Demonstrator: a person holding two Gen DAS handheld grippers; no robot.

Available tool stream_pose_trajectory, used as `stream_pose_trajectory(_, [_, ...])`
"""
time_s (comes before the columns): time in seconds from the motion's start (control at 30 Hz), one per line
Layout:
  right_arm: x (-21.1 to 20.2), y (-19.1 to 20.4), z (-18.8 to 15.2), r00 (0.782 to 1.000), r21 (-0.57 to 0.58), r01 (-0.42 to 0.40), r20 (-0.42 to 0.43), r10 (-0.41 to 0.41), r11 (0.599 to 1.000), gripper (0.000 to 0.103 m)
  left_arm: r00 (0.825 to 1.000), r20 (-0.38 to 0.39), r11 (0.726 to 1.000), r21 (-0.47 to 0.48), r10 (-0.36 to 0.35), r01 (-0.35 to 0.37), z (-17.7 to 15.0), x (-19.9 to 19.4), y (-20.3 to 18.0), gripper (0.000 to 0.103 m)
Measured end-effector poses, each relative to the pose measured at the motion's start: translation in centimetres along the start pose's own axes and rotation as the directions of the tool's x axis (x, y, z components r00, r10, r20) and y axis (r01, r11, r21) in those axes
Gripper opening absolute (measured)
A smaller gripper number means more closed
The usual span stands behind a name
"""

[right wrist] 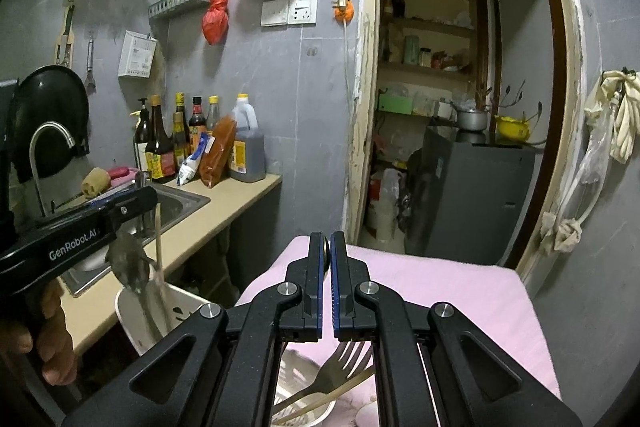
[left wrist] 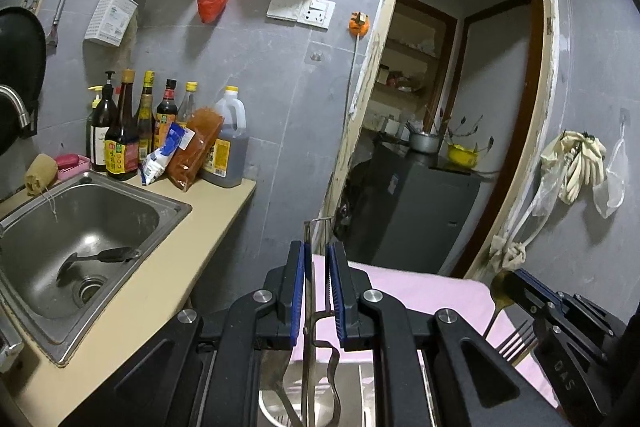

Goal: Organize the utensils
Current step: 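Carry the fork into the white caddy with the left tool while the right tool drops the gold spoon in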

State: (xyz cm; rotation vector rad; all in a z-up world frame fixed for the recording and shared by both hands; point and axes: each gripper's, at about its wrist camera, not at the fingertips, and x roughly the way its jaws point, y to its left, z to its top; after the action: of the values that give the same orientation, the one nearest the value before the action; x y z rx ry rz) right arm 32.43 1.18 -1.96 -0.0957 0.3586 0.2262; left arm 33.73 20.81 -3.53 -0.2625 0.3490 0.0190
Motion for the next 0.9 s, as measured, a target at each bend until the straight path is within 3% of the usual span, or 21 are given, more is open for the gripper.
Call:
stream_pose_trajectory(0.47, [-1.6, -1.6, -0.3, 0.998, 0.095, -0.035, -0.042, 0.039, 0.995, 0.009, 0.997, -0.081, 1.000, -0.005, -0.009, 0.008, 0.0, -1.7, 0.6, 0.015])
stream_pose_trajectory(0.5, [-1.9, -1.7, -0.3, 0.999, 0.101, -0.032, -0.039, 0.036, 0.994, 0.012, 0.997, -0.082, 1.000, 0.000, -0.012, 0.012, 0.0, -1.9, 0.5, 0.018])
stream_pose_trajectory(0.57, [-3.0, -2.3, -0.1, 0.999, 0.124, -0.021, -0.023, 0.024, 0.992, 0.034, 0.996, -0.084, 1.000, 0.001, -0.019, 0.019, 0.1, -2.4, 0.2, 0.025])
stream_pose_trajectory(0.7, [-5.2, -3.4, 0.6, 1.000, 0.150, 0.002, 0.004, -0.002, 0.989, 0.037, 0.995, -0.084, 0.999, -0.009, -0.045, 0.045, 0.6, -3.5, -0.4, 0.044])
stream_pose_trajectory(0.8, [-7.1, -4.4, 1.1, 0.999, 0.170, 0.027, 0.021, -0.031, 0.985, 0.040, 0.995, -0.077, 0.998, -0.001, -0.062, 0.062, 1.1, -4.6, -1.2, 0.050])
stream_pose_trajectory(0.87, [-8.7, -5.1, 1.4, 0.998, 0.192, 0.047, 0.037, -0.055, 0.980, 0.057, 0.994, -0.072, 0.997, 0.009, -0.080, 0.081, 1.4, -5.5, -1.9, 0.059])
stream_pose_trajectory(0.9, [-9.3, -5.5, 1.5, 0.997, 0.200, 0.053, 0.041, -0.063, 0.978, 0.060, 0.994, -0.068, 0.996, 0.012, -0.088, 0.089, 1.5, -5.9, -2.2, 0.065])
